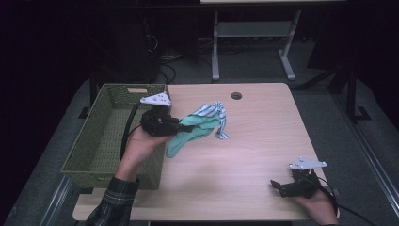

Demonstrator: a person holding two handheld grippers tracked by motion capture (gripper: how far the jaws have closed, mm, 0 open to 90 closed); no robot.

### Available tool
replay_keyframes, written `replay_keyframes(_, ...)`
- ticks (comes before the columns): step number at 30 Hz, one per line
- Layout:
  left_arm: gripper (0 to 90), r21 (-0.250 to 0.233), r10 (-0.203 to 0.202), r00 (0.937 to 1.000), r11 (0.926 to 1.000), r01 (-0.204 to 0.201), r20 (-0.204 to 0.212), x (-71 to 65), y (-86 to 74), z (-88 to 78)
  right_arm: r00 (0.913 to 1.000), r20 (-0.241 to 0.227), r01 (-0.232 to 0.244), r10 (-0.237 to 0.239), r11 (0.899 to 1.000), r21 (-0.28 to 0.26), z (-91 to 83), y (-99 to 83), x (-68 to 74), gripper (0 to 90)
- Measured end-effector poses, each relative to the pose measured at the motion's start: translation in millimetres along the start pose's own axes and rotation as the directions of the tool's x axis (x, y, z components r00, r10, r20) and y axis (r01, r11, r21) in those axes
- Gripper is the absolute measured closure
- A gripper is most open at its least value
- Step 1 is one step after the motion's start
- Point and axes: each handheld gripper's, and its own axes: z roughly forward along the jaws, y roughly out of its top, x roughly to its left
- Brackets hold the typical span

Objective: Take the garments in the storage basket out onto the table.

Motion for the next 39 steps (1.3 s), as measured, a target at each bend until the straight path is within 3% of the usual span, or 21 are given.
replay_keyframes(14, 81.5, 0.061, -0.002, 0.9986, 0.9982, -0.002, 0.053, -17.5, -3.1, 58.5, 1.0, 0.0, 0.0, 0.0, 1.0, 0.0, 0.0, 0.0, 0.0, 0.8)
replay_keyframes(28, 81.4, 0.094, -0.011, 0.9976, 0.9955, 0.005, 0.068, -25.9, -20.7, 98.7, 1.0, 0.0, 0.0, 0.0, 1.0, 0.0, 0.0, 0.0, 0.0, 0.8)
replay_keyframes(39, 81.4, 0.14, -0.067, 0.9946, 0.9886, 0.056, 0.079, -26.4, -44.3, 136.6, 1.0, 0.001, 0.002, -0.002, 1.0, 0.001, -0.1, -0.1, -0.1, 0.8)
